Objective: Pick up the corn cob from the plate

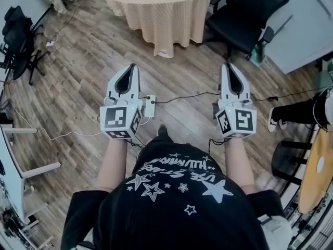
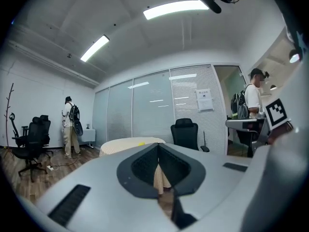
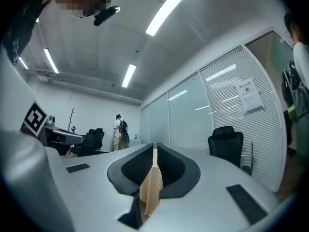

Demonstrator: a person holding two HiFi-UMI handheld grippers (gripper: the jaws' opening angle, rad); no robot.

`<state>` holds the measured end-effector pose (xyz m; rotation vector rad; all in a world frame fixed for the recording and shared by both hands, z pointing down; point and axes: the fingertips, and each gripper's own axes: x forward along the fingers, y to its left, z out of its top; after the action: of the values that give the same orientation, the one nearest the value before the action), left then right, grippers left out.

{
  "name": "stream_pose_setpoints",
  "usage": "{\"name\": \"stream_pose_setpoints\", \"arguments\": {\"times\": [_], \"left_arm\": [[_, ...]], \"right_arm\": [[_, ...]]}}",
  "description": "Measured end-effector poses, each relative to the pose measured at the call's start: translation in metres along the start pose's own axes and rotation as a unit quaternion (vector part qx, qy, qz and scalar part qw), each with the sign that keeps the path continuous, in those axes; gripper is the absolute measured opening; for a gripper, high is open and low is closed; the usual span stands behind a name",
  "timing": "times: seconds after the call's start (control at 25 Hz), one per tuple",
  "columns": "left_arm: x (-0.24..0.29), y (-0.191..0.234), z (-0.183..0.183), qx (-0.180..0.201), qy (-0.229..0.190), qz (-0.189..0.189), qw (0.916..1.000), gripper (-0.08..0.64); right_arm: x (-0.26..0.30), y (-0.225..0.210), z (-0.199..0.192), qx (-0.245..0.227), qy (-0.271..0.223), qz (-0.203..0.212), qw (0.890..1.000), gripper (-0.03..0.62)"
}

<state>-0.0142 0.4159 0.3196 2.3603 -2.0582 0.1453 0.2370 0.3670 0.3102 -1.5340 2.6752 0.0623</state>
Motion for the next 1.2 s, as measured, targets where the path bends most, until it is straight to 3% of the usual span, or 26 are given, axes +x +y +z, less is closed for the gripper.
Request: {"name": "stream_pose_setpoints", "arguments": {"times": [0.2, 0.56, 0.88, 1.2], "left_arm": [[0.014, 0.039, -0.007, -0.009, 0.005, -0.005, 0.9999, 0.008], [0.040, 0.082, -0.022, -0.017, 0.013, -0.027, 0.9994, 0.008], [0.076, 0.077, -0.039, -0.026, 0.029, -0.035, 0.9987, 0.008], [0.140, 0.086, -0.036, -0.021, 0.040, -0.011, 0.9989, 0.008]], "right_arm": [[0.027, 0.017, 0.004, 0.010, -0.038, 0.012, 0.999, 0.044], [0.060, 0.044, -0.022, -0.001, 0.006, -0.010, 1.000, 0.044], [0.082, 0.004, -0.051, 0.025, 0.034, -0.053, 0.998, 0.044], [0.162, -0.039, -0.066, 0.040, 0.040, -0.033, 0.998, 0.044]]}}
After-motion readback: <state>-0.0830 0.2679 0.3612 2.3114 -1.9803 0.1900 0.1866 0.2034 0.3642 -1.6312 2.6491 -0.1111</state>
